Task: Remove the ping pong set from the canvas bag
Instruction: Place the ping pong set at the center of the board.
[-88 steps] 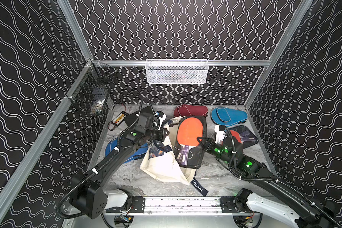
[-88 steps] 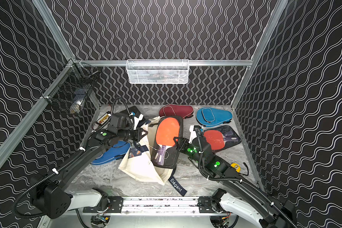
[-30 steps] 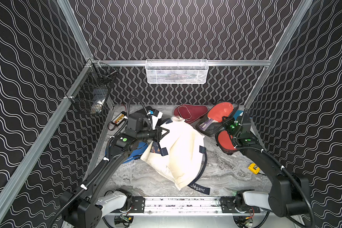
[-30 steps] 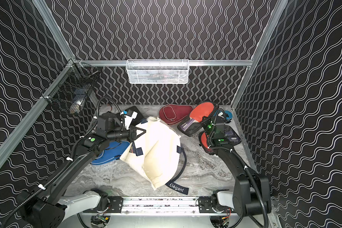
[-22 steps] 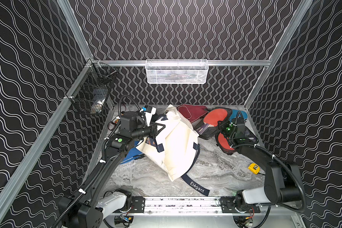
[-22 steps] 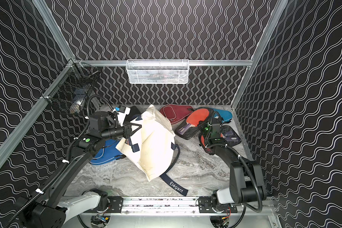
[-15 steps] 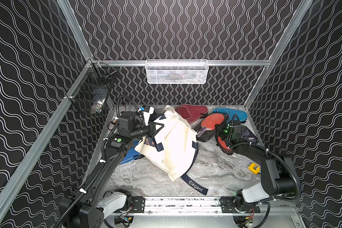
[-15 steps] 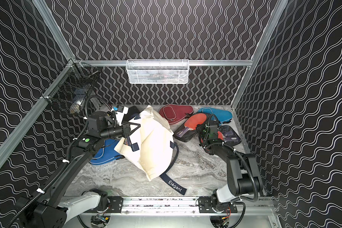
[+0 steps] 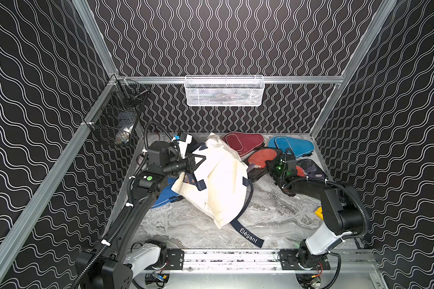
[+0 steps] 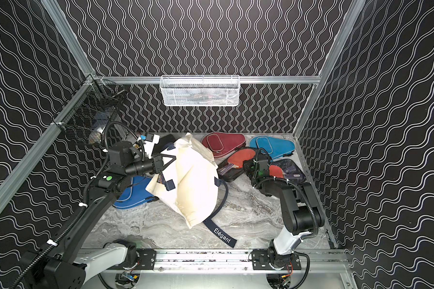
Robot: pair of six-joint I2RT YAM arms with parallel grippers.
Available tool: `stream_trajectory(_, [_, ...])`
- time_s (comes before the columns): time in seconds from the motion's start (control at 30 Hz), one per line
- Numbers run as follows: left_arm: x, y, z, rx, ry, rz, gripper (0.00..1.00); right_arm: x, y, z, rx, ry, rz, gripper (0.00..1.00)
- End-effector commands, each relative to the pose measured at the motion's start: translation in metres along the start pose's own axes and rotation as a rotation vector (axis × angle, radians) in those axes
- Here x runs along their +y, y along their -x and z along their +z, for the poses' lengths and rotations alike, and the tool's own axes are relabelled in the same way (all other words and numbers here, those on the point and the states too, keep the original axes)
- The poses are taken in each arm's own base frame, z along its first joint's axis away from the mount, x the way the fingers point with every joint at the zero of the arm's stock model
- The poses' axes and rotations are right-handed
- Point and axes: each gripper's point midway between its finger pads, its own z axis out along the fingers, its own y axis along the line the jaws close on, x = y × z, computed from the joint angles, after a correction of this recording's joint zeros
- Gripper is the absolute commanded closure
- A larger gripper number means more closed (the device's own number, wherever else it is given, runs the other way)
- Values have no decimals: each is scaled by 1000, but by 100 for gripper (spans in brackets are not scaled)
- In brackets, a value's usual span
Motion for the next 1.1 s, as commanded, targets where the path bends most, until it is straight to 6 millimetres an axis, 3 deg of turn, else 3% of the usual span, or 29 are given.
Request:
stream_trajectory(0.0, [-12, 17, -5, -66, -48, 41, 100, 3, -4, -1, 10, -17, 7, 58])
stream_trajectory(0.33, [-7, 21, -8, -83, -37, 31, 100, -4, -23, -5, 129, -134, -44, 21])
stream_trajectory(0.6, [-5, 22, -11, -92, -19, 31, 100, 4, -40, 5, 267, -177, -112, 3])
stream_trajectory(1.07, [-4, 22, -12, -94, -23, 24, 100, -10, -57, 1, 378, -241, -177, 1])
